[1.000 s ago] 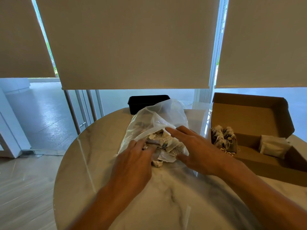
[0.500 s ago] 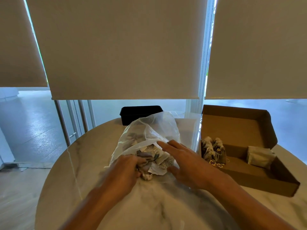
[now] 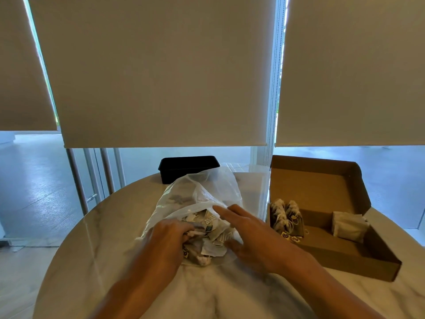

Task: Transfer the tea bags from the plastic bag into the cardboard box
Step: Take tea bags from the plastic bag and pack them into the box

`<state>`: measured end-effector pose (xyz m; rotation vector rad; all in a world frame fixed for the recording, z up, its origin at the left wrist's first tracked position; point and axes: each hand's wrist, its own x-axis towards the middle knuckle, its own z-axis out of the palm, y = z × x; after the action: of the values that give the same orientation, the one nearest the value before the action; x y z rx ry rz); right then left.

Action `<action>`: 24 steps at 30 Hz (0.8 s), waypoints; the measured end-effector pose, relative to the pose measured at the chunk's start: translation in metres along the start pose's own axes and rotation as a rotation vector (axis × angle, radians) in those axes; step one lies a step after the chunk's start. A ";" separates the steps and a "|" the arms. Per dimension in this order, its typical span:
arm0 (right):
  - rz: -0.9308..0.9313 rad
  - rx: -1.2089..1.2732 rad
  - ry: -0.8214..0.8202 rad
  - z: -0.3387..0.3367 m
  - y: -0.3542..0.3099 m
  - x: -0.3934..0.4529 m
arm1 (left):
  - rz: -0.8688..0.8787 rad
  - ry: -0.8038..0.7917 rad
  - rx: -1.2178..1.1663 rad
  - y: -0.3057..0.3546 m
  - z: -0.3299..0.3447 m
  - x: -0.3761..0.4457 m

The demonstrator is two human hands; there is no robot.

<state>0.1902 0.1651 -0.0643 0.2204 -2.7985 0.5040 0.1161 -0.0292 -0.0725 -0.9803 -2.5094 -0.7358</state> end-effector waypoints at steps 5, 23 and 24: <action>0.004 0.025 -0.006 0.003 0.002 -0.001 | -0.030 -0.069 0.141 0.004 -0.003 -0.010; 0.041 0.216 0.068 -0.015 0.005 -0.006 | -0.095 -0.096 -0.155 0.029 -0.047 0.020; 0.042 0.242 0.107 -0.017 0.005 -0.007 | -0.102 -0.103 -0.207 0.032 -0.052 0.023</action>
<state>0.2005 0.1770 -0.0527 0.1800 -2.6397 0.8399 0.1287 -0.0275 -0.0083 -0.9859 -2.6278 -1.0174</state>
